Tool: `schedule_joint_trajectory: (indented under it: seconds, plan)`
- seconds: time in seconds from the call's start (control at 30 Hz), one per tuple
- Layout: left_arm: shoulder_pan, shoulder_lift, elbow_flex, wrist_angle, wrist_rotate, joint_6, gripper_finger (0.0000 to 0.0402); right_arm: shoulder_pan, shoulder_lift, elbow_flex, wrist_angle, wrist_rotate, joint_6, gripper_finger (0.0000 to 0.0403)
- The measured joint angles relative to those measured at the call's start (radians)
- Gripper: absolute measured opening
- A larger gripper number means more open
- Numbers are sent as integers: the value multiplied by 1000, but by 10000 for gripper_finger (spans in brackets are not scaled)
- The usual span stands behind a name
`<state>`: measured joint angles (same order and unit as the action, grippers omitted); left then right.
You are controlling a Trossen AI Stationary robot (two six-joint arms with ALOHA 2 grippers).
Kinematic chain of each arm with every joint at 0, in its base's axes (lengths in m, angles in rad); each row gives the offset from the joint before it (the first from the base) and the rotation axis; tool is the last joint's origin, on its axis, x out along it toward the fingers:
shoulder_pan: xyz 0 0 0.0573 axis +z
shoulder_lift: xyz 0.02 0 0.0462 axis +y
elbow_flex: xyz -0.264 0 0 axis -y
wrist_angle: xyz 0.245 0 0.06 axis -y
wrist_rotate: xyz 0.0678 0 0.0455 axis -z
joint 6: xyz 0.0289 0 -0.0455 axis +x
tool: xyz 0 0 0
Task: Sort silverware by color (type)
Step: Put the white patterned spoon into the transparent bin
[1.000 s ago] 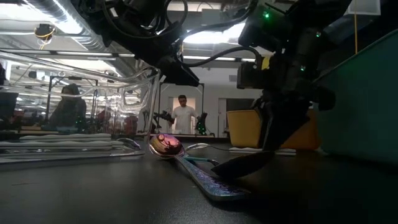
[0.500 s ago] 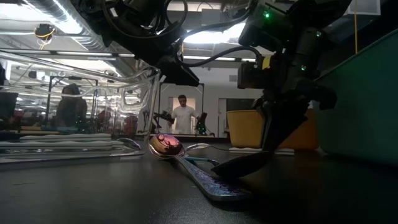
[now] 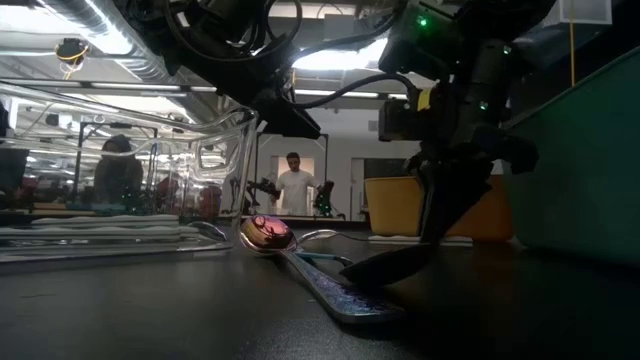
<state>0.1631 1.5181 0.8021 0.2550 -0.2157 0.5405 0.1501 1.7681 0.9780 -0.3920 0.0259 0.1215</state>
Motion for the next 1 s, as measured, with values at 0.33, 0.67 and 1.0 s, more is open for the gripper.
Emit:
schedule_joint_trajectory:
  seconds: [0.33,0.67,1.0]
  plan:
    - [-1,0,-1,41,0,-139,106,-1,0,128,-202,19,-67,4]
    - [2,0,-1,176,184,-437,106,0,-1,294,-417,165,-240,5]
    - [2,0,-1,184,456,-656,106,0,-2,458,-544,236,-439,5]
